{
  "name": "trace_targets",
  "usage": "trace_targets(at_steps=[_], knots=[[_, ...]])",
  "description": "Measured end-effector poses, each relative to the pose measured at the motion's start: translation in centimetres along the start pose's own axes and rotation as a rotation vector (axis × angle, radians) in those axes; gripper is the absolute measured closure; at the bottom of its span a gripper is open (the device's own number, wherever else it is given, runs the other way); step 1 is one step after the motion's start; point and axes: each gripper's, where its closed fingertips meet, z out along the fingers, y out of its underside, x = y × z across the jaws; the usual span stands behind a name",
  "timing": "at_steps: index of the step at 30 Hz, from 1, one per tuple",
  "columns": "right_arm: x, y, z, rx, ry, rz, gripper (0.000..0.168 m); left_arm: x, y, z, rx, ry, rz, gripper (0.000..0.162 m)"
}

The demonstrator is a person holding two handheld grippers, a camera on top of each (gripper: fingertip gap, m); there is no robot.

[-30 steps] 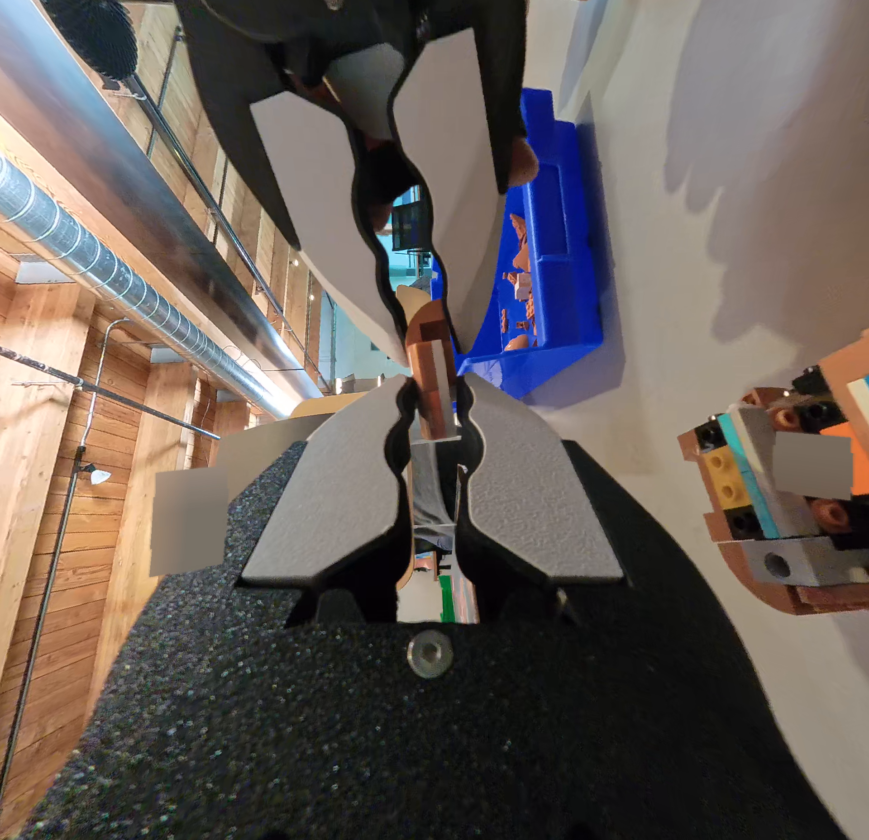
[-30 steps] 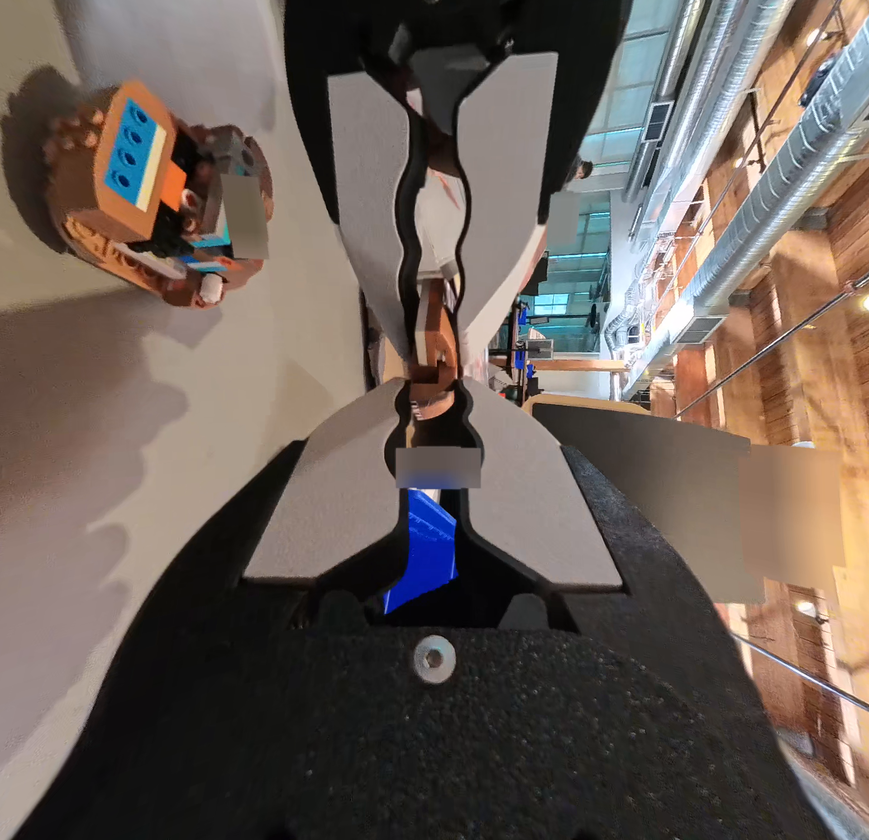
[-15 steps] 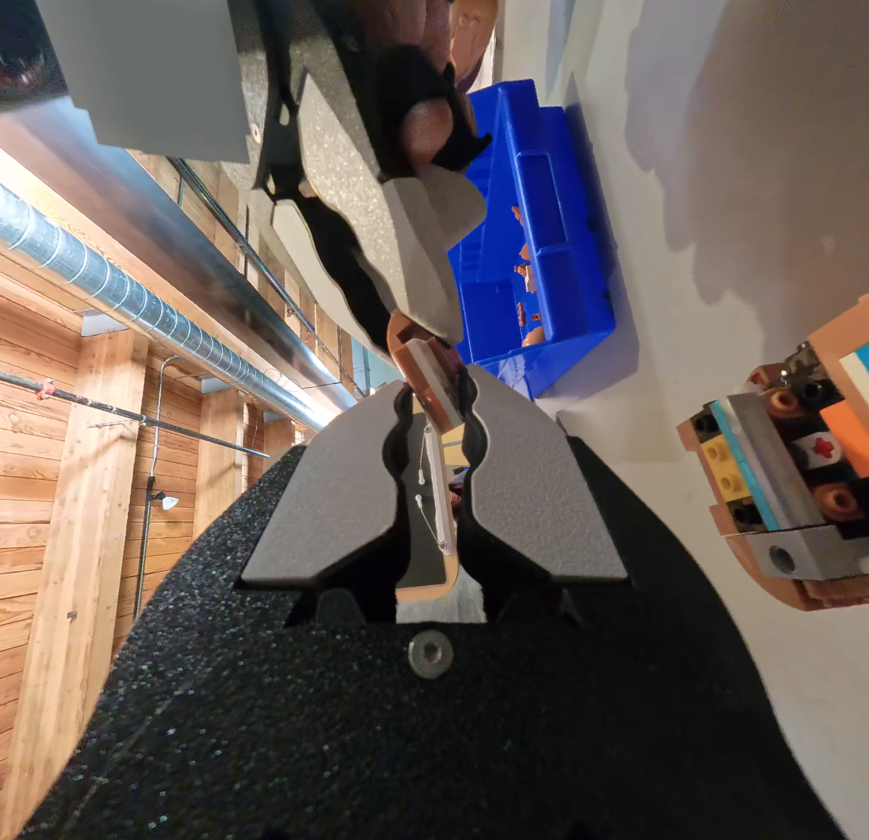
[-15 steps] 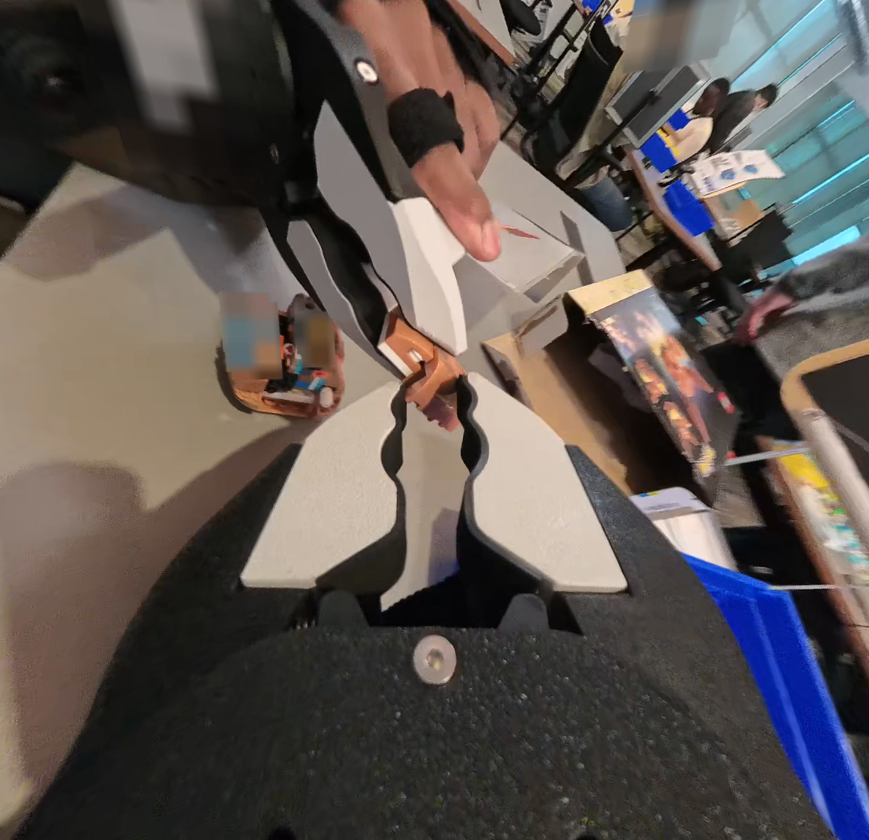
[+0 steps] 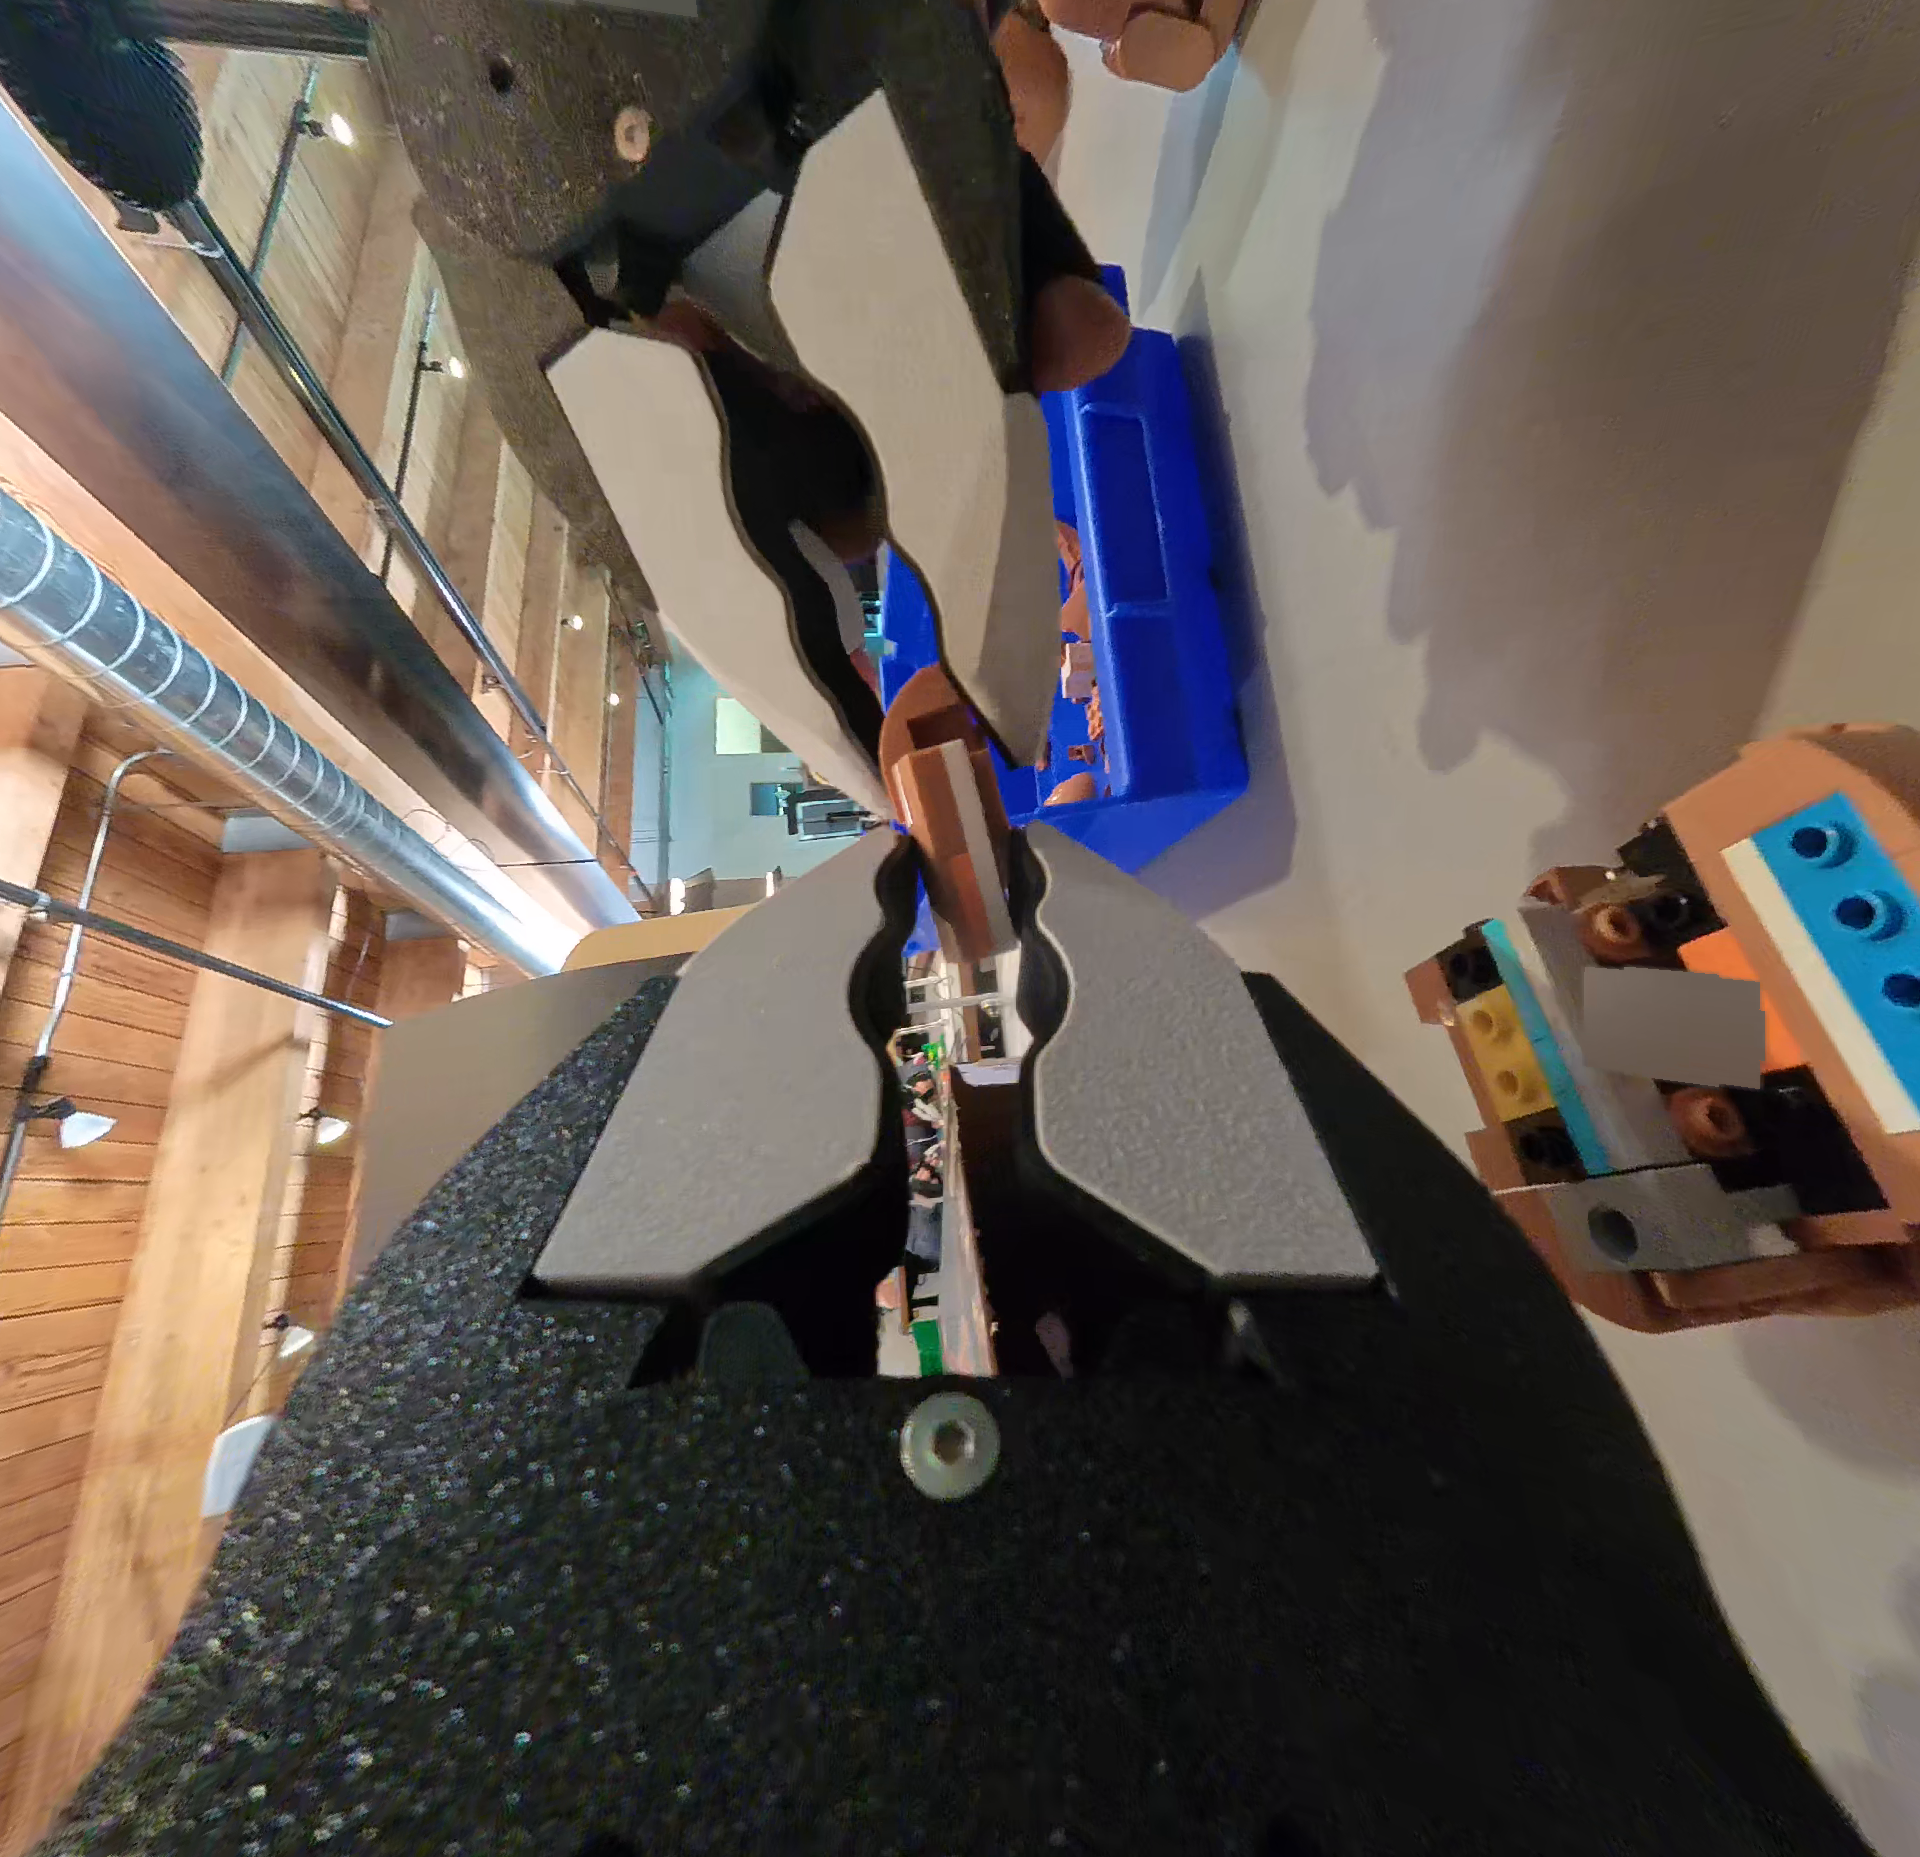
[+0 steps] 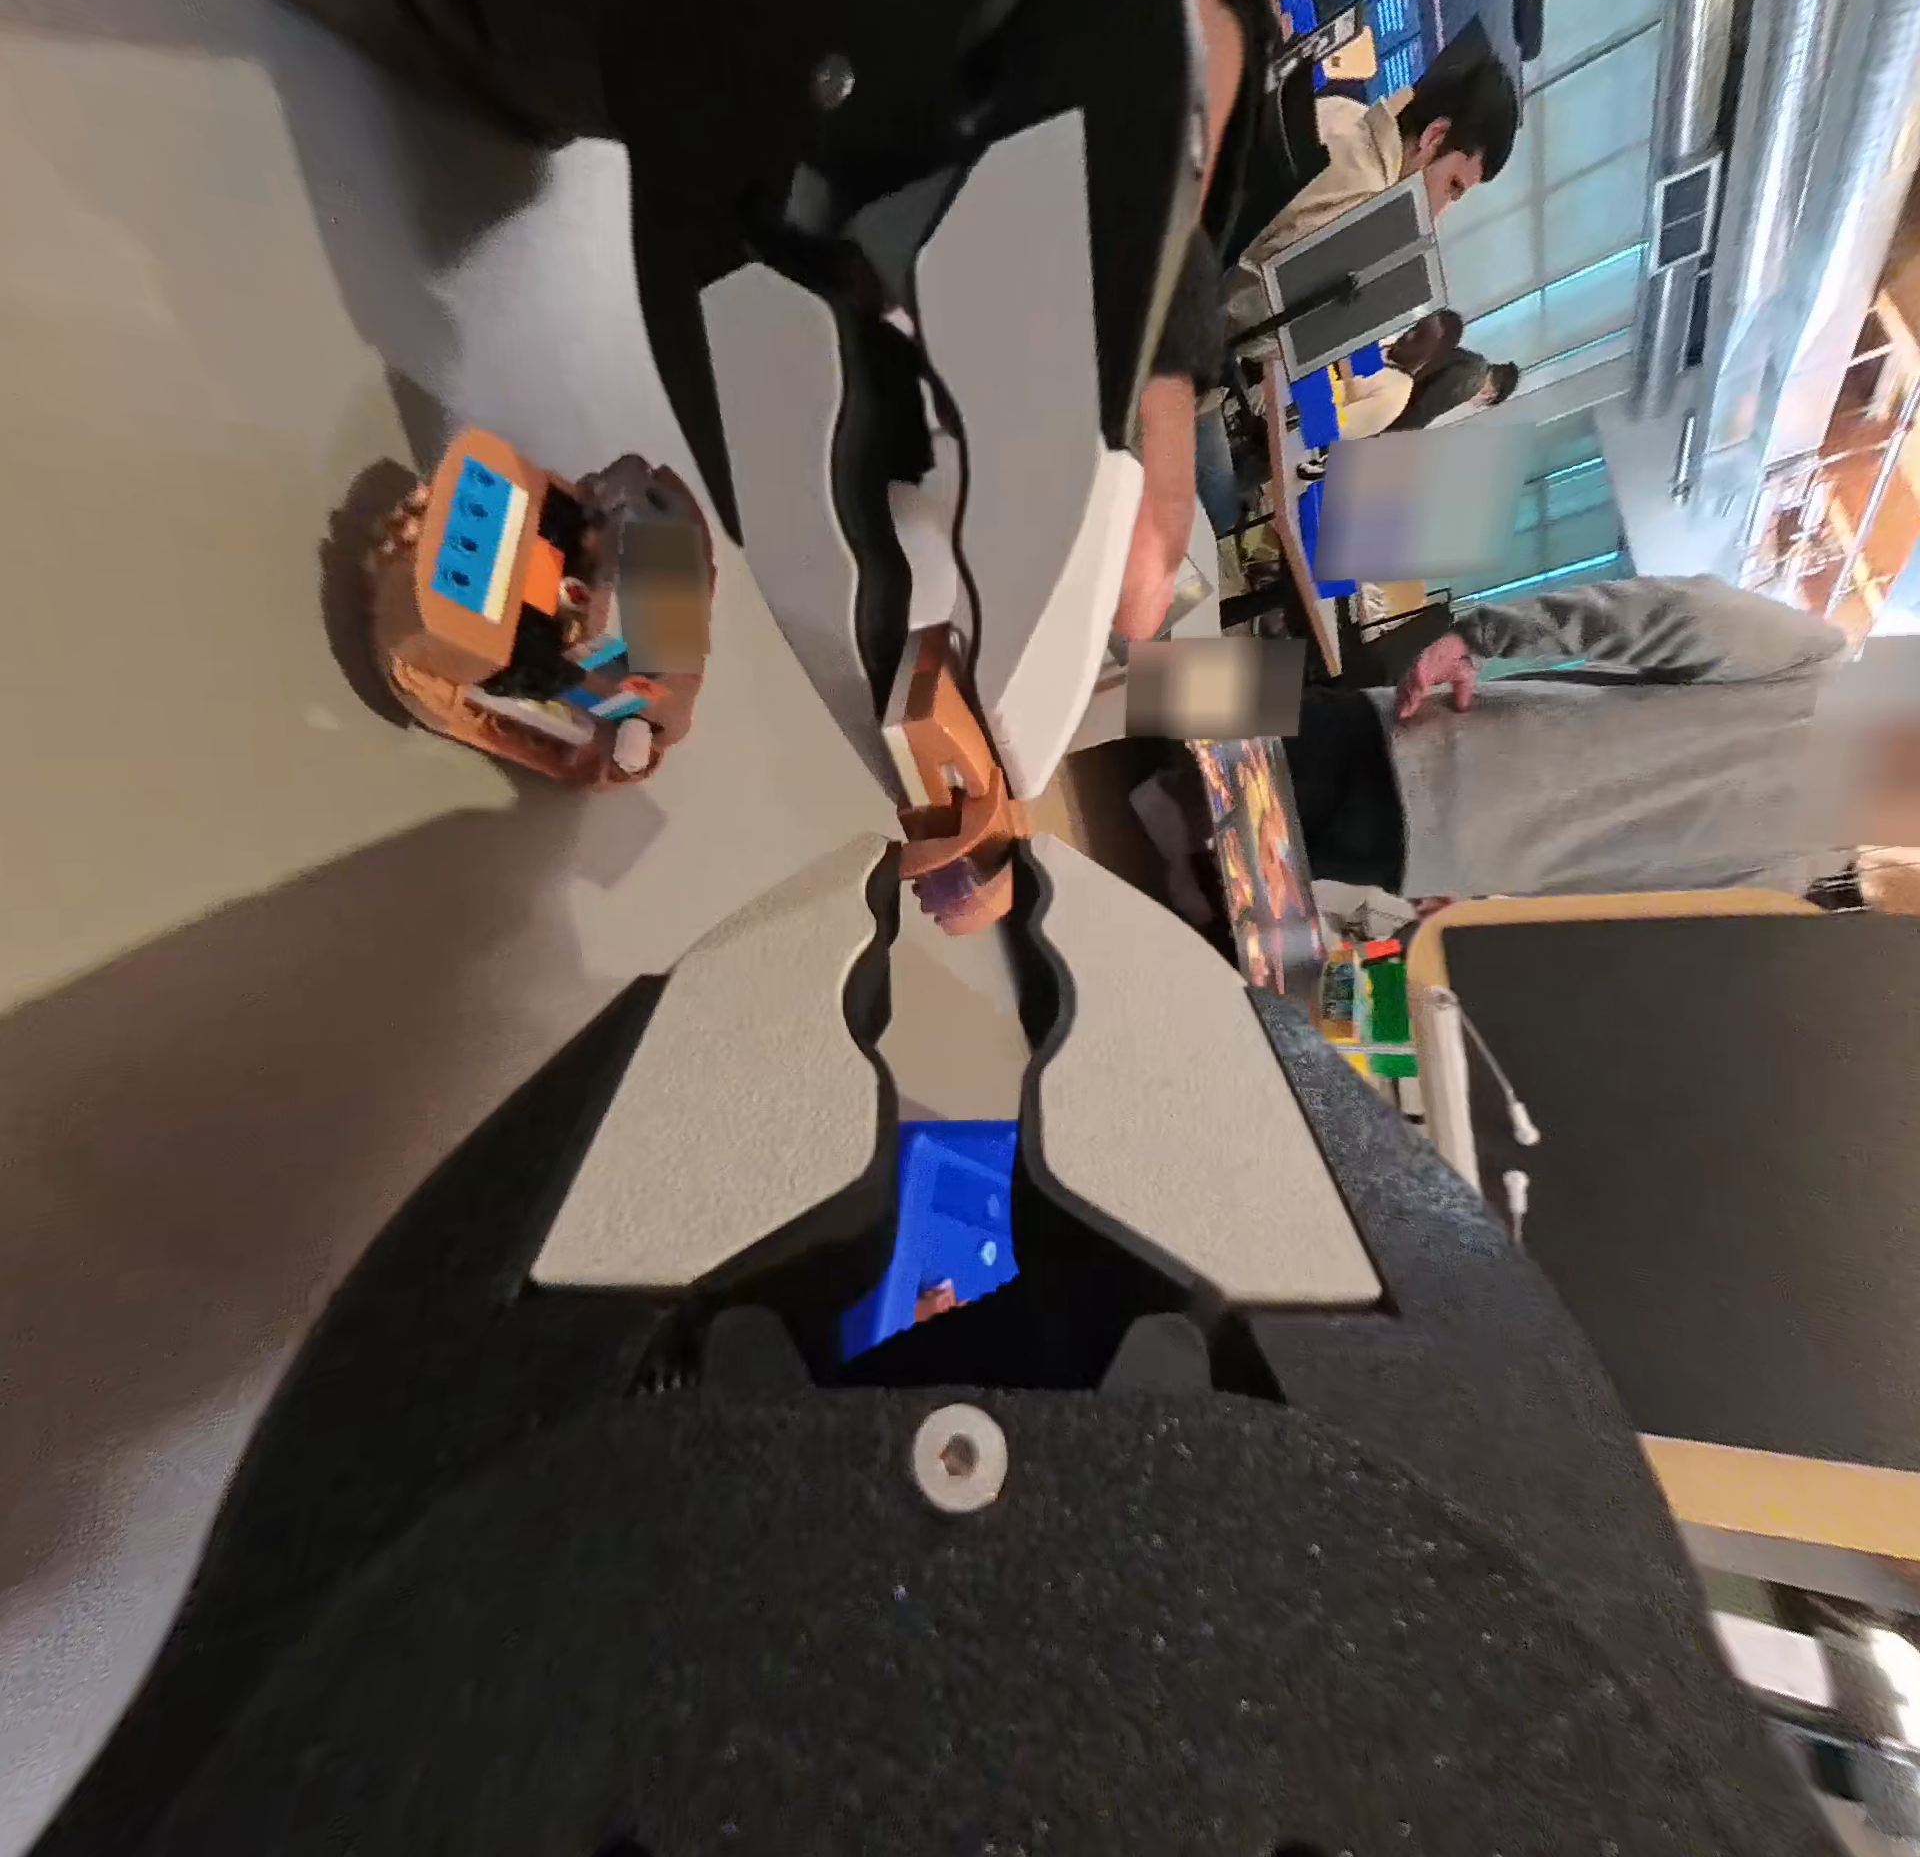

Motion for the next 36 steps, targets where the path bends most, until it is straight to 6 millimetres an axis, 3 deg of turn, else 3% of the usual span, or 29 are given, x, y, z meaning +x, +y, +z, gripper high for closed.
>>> trace_targets(at_steps=[9,23,32,36], knots=[[-1.0,0.3,-0.1,-0.054,-0.041,-0.083,0.153,1.0,-0.3,-0.3,0.039,0.091,-0.070,0.145],[-0.8,0.4,-0.4,0.118,-0.251,0.489,0.156,1.7,0.2,0.1,-0.043,0.076,0.102,0.145],[1.1,1.6,0.2,0.074,-0.090,0.447,0.156,0.7,1.4,0.6,-0.056,0.071,-0.173,0.145],[3.7,4.1,-0.6,0.013,0.056,0.531,0.156,-0.4,2.5,0.6,-0.077,0.033,-0.296,0.145]])
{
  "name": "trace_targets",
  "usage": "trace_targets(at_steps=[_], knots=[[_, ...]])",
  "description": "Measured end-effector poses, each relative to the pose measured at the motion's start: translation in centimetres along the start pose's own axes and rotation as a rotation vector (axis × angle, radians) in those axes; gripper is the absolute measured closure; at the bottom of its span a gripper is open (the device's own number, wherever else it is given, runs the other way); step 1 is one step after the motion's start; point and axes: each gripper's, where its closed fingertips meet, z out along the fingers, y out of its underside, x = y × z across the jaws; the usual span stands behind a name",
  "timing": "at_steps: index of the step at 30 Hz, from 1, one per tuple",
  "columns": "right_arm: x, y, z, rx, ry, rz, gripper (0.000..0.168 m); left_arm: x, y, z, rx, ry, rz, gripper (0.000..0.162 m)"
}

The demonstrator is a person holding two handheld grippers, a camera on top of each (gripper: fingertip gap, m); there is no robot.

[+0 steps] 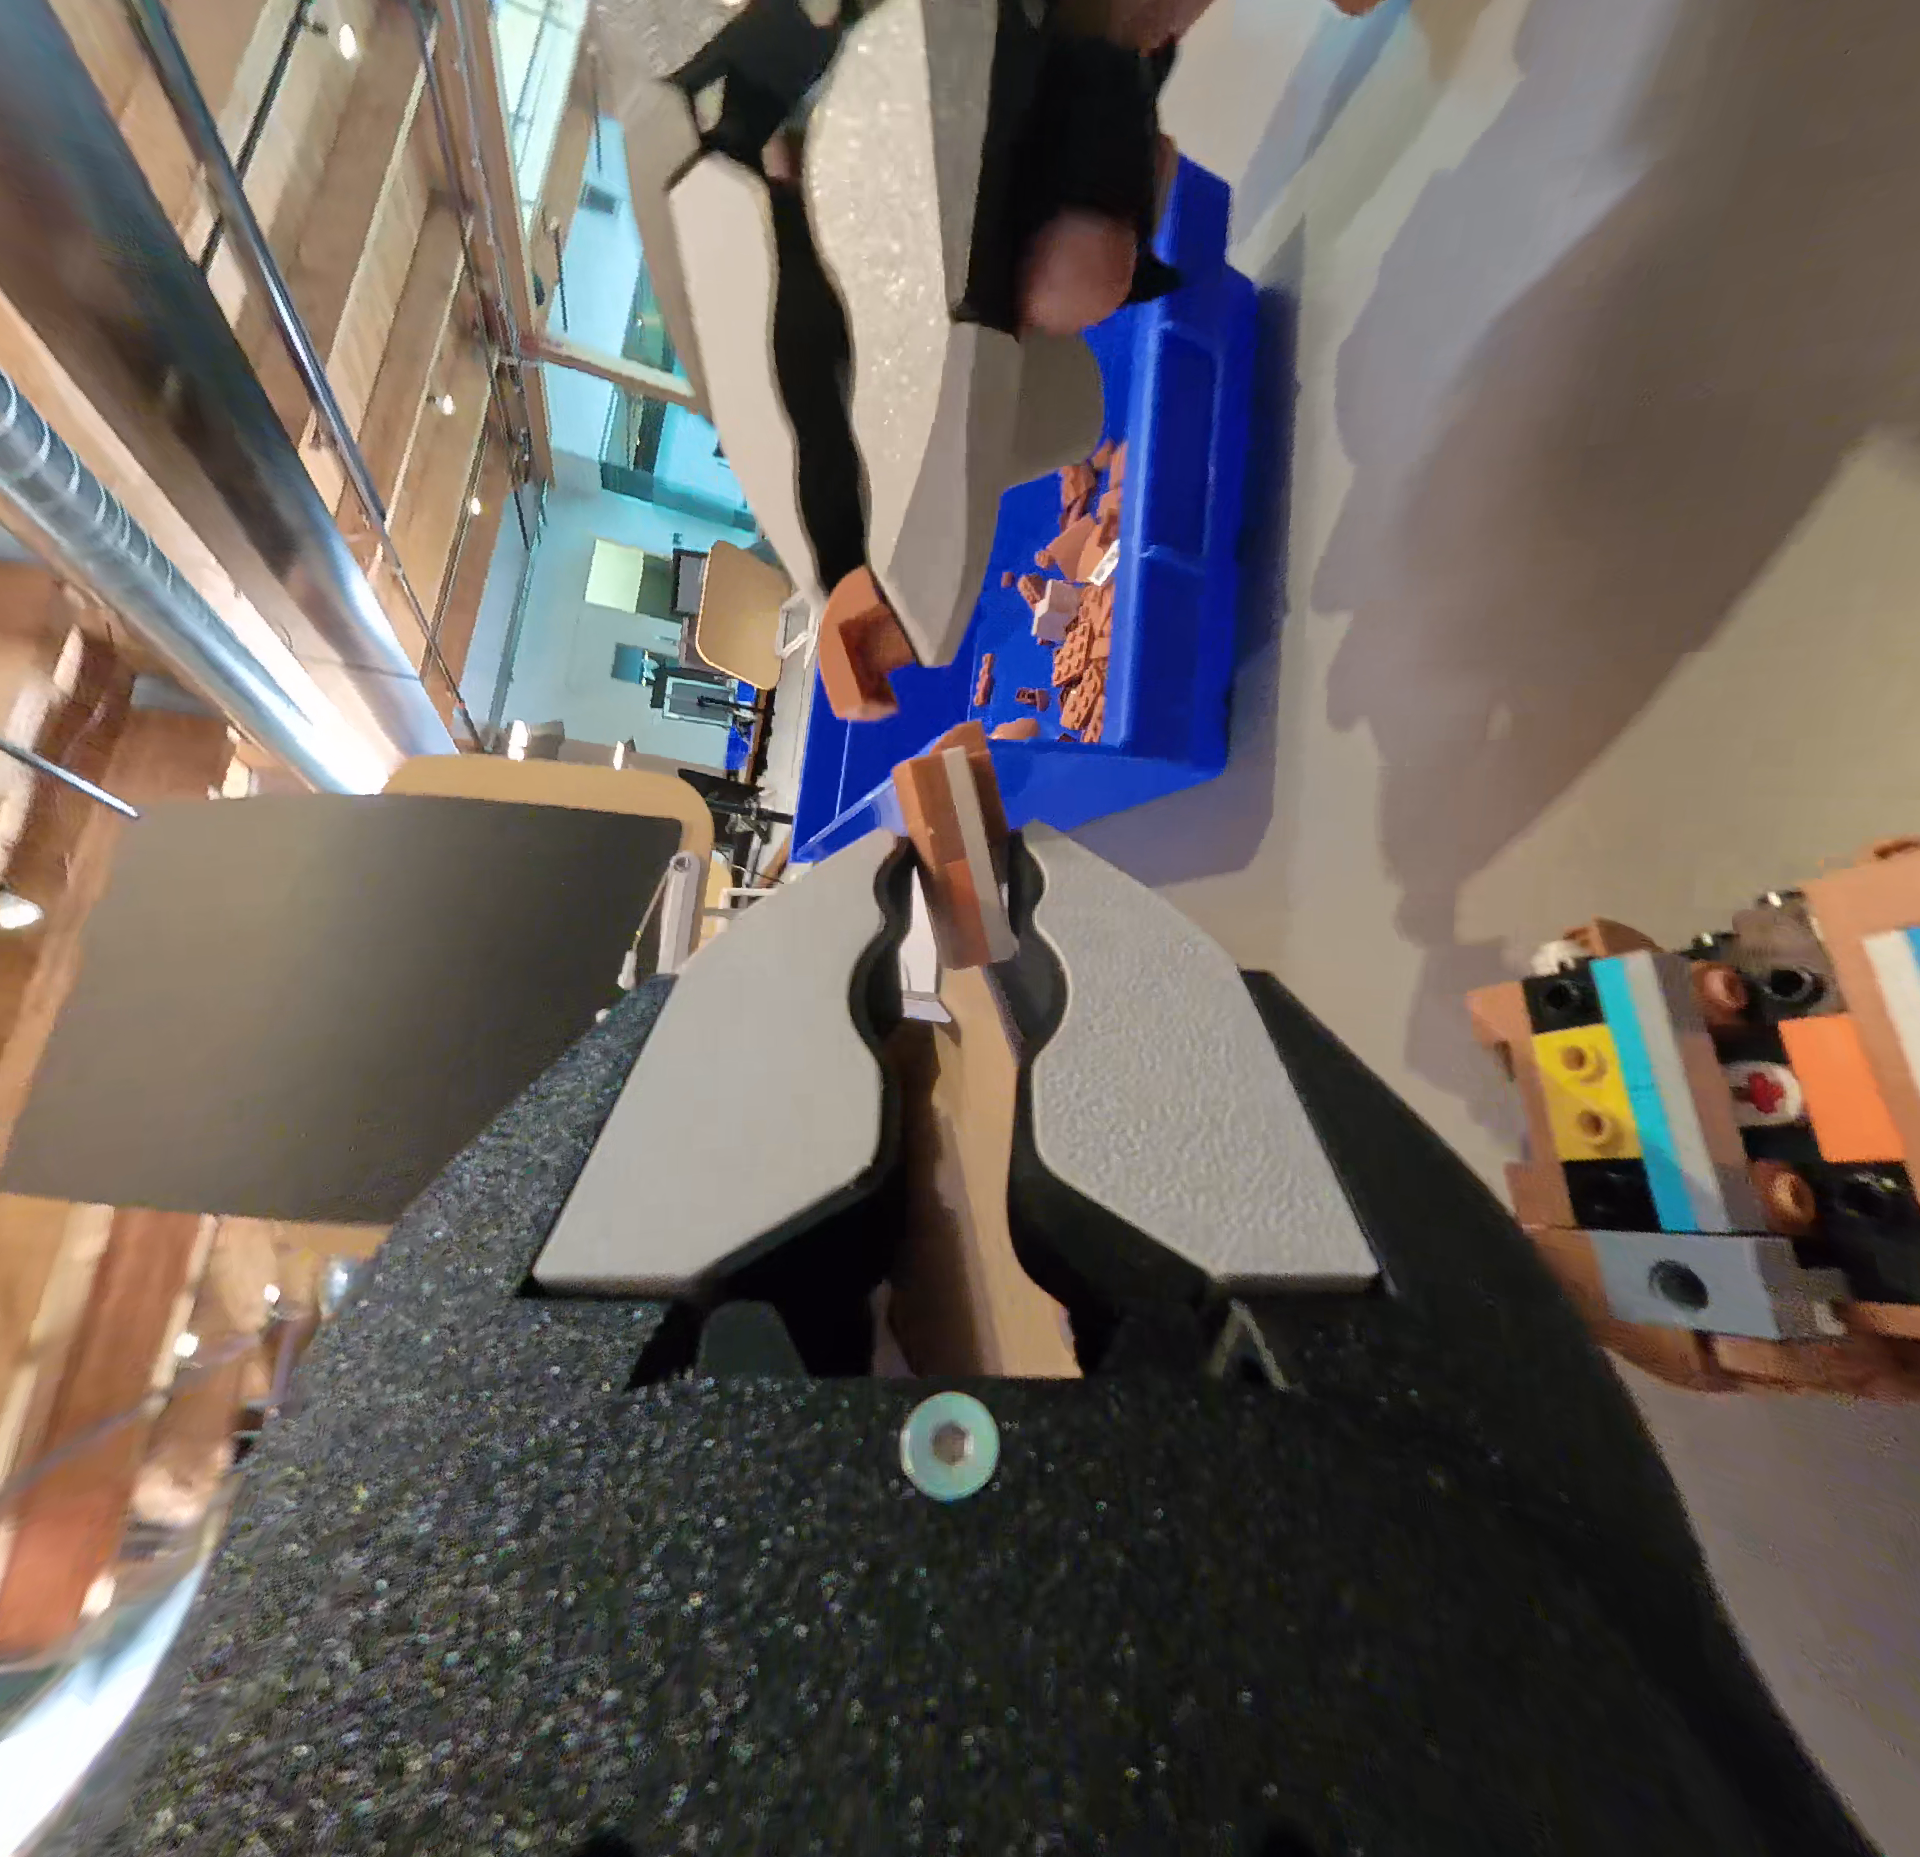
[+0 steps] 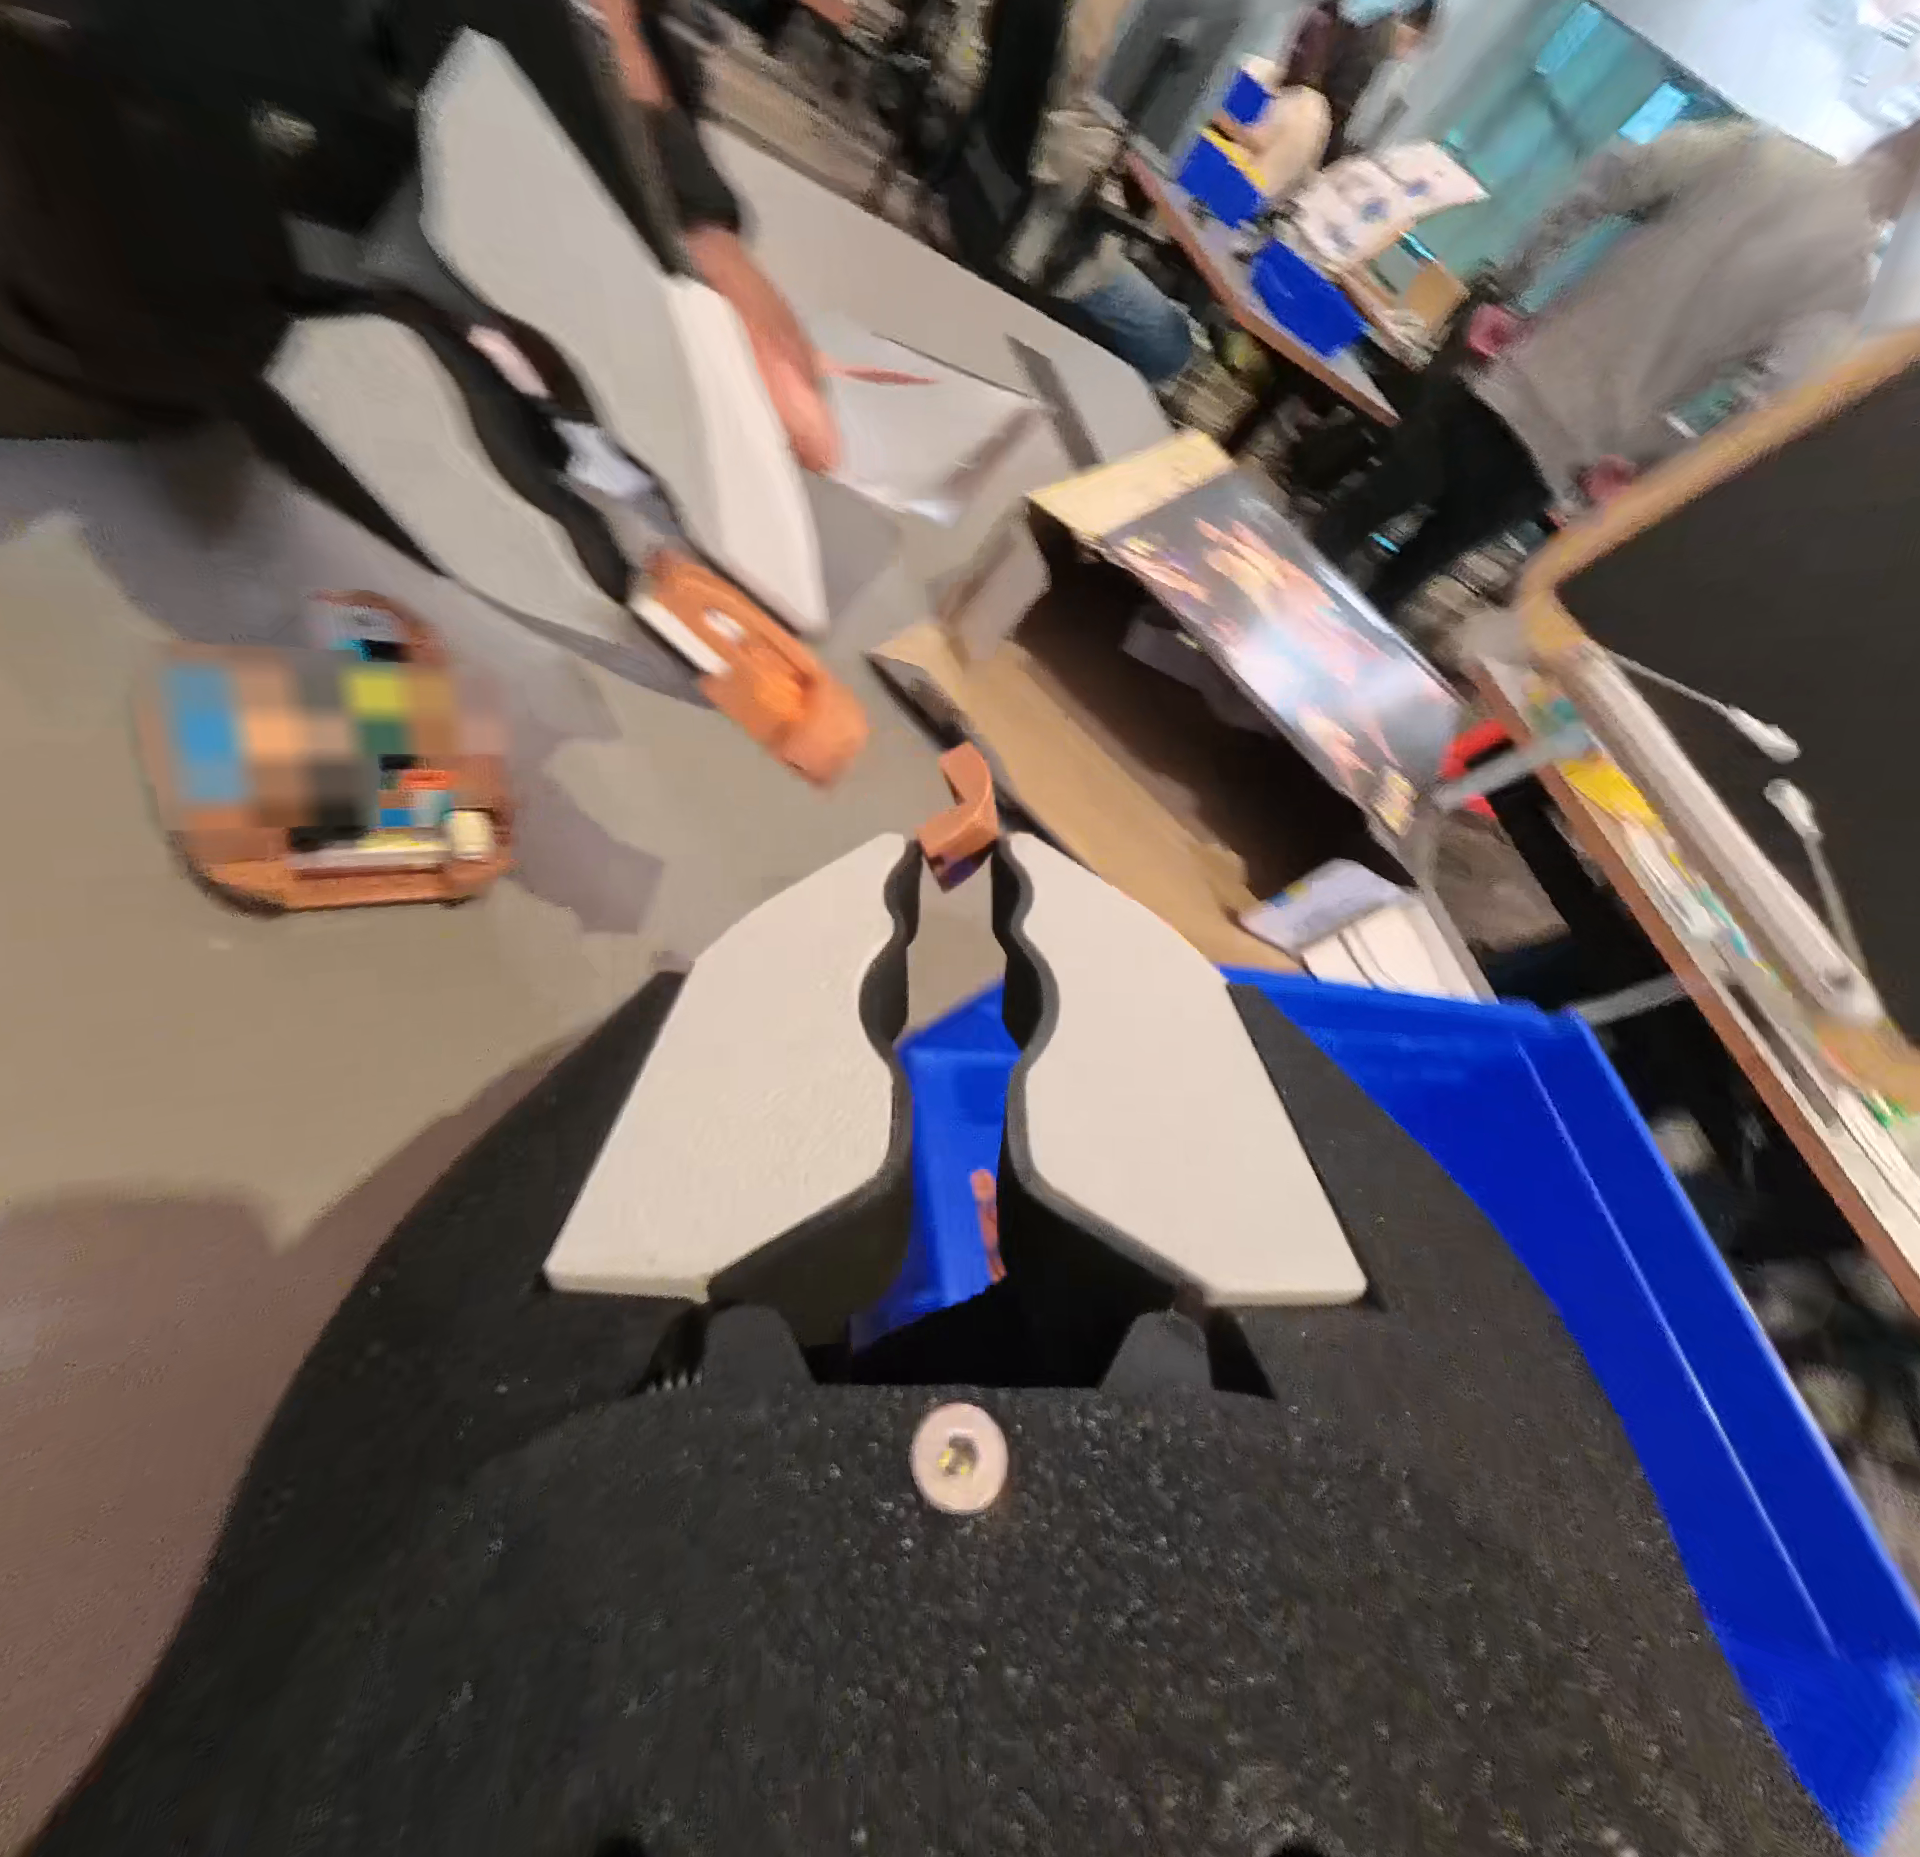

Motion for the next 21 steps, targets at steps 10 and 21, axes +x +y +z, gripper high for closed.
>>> trace_targets(at_steps=[10,21], knots=[[10.4,9.0,-4.8,-0.356,0.525,0.323,0.142,-1.3,-0.3,-0.3,0.068,-0.002,-0.219,0.145],[-0.4,-2.4,-1.5,0.029,0.122,-0.330,0.140,-2.4,-3.3,-2.8,0.361,0.001,-0.261,0.145]])
